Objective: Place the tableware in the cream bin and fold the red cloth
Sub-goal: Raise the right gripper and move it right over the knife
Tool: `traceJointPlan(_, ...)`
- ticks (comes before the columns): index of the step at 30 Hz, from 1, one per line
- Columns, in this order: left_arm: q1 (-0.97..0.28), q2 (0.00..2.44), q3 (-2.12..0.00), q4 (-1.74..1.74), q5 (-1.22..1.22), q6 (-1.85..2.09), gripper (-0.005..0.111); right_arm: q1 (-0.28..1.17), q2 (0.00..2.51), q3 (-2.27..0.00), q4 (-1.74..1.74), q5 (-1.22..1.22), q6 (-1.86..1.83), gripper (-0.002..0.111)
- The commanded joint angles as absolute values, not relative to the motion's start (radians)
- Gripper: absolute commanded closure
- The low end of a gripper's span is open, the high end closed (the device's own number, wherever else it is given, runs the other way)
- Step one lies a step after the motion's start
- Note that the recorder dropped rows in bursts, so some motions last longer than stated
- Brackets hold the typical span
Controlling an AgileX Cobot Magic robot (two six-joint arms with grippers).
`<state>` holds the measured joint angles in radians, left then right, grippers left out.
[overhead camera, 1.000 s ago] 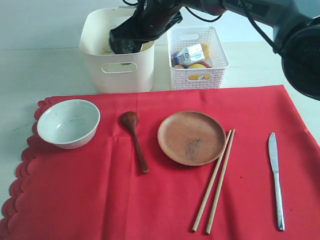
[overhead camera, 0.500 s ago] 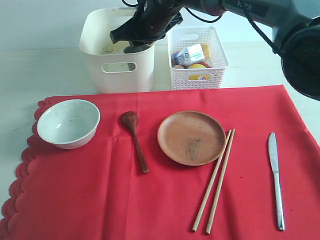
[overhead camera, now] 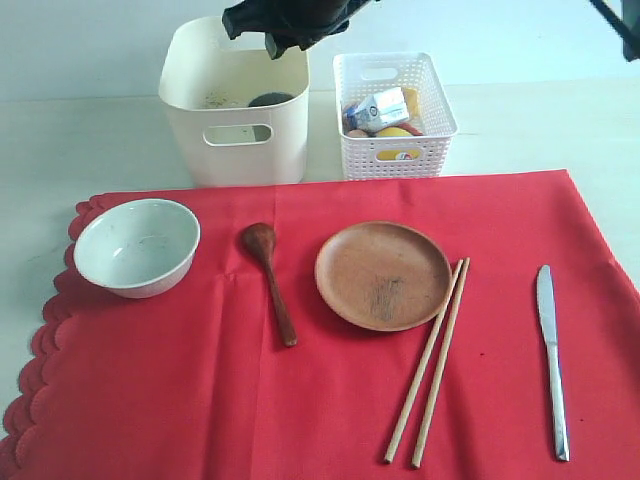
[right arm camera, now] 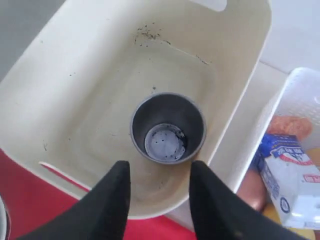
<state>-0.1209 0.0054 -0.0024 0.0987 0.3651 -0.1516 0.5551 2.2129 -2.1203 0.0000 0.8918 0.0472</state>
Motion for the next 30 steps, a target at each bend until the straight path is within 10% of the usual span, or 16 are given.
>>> traceJointPlan(1,-0.119,0.0,0.0,0.093,0.356,-0.156,0.107,0.551,2.152,-2.132,-0.027,0.977,0.046,0.069)
traceJointPlan(30,-0.119,0.0,0.0,0.093,0.356,-0.156,0.107,0.551,1.808,-1.88,-0.117,1.221,-0.007,0.069)
